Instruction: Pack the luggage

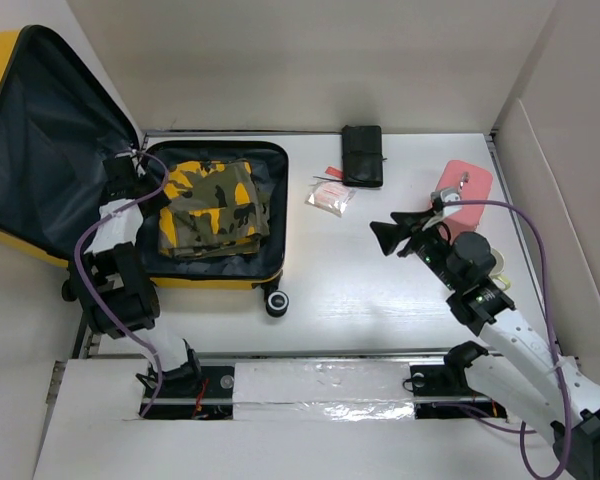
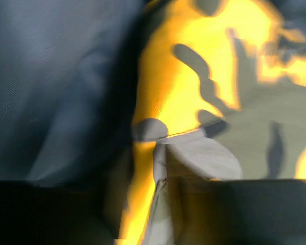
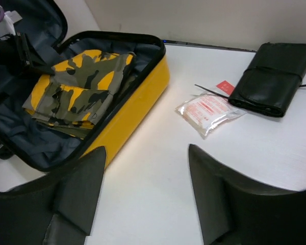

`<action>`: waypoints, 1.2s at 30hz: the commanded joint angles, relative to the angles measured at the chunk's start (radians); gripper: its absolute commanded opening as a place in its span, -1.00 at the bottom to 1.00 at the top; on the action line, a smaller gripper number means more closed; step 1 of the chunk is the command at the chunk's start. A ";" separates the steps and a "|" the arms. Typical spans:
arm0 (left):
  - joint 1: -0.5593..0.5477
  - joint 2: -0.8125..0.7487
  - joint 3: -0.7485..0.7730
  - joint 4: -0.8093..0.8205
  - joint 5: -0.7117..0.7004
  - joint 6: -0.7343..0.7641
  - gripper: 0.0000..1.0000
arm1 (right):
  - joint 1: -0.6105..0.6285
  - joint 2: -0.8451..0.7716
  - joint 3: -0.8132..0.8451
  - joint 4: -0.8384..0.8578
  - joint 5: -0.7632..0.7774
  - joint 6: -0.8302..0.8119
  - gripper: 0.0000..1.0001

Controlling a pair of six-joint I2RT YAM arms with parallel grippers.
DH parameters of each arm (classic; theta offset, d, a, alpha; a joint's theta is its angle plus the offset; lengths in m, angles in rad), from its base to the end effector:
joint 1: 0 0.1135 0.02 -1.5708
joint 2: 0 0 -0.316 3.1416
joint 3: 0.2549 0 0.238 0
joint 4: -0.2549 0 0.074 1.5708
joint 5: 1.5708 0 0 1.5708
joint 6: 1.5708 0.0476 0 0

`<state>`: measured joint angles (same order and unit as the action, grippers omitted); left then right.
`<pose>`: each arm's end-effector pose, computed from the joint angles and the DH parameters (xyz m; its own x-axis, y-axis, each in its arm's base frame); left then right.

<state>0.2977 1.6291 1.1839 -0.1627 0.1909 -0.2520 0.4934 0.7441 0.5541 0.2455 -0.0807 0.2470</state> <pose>0.3575 0.1003 0.3150 -0.4941 -0.4077 -0.7679 -0.2708 0.9115 -0.3096 0.1270 0.0727 0.3497 -0.0854 0.2308 -0.9692 -0.5384 0.8078 0.2398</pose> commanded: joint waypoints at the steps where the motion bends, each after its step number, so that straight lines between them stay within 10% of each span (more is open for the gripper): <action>1: 0.015 0.037 0.060 -0.067 -0.180 -0.018 -0.28 | 0.010 0.027 0.024 0.020 0.041 -0.026 0.22; 3: 0.015 0.026 0.071 -0.087 -0.240 -0.079 0.22 | 0.010 0.055 0.036 0.012 0.051 -0.029 -0.20; 7: 0.015 -0.084 0.019 -0.040 -0.265 -0.156 0.43 | 0.010 0.164 0.075 -0.018 0.068 -0.044 -0.84; 11: -0.090 -0.330 -0.082 0.080 -0.207 -0.210 0.15 | 0.010 0.334 0.151 -0.041 0.108 -0.052 -0.89; 14: -0.245 -0.513 -0.187 0.215 -0.105 -0.239 -0.68 | 0.010 0.533 0.292 -0.107 0.116 -0.054 -0.92; 16: -0.346 -0.581 -0.223 0.224 -0.050 -0.251 -1.00 | 0.019 0.696 0.354 -0.101 0.152 -0.052 -0.83; 22: -0.422 -0.820 -0.337 0.164 0.137 -0.211 -1.00 | 0.019 1.071 0.671 -0.234 0.271 -0.040 0.39; 25: -0.422 -0.908 -0.377 0.114 0.215 -0.139 -0.99 | 0.019 1.187 0.846 -0.336 0.304 -0.019 0.45; 29: -0.422 -0.997 -0.424 0.092 0.300 -0.083 -0.21 | 0.019 1.369 1.035 -0.454 0.338 0.018 0.45; 36: -0.540 -1.074 -0.443 0.051 0.249 -0.029 -0.12 | 0.001 1.550 1.274 -0.635 0.349 0.073 0.30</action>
<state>-0.2043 0.5804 0.7338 -0.1120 0.4358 -0.3351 0.5026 2.2566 1.7393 -0.2729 0.2428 0.2813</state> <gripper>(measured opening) 0.436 0.660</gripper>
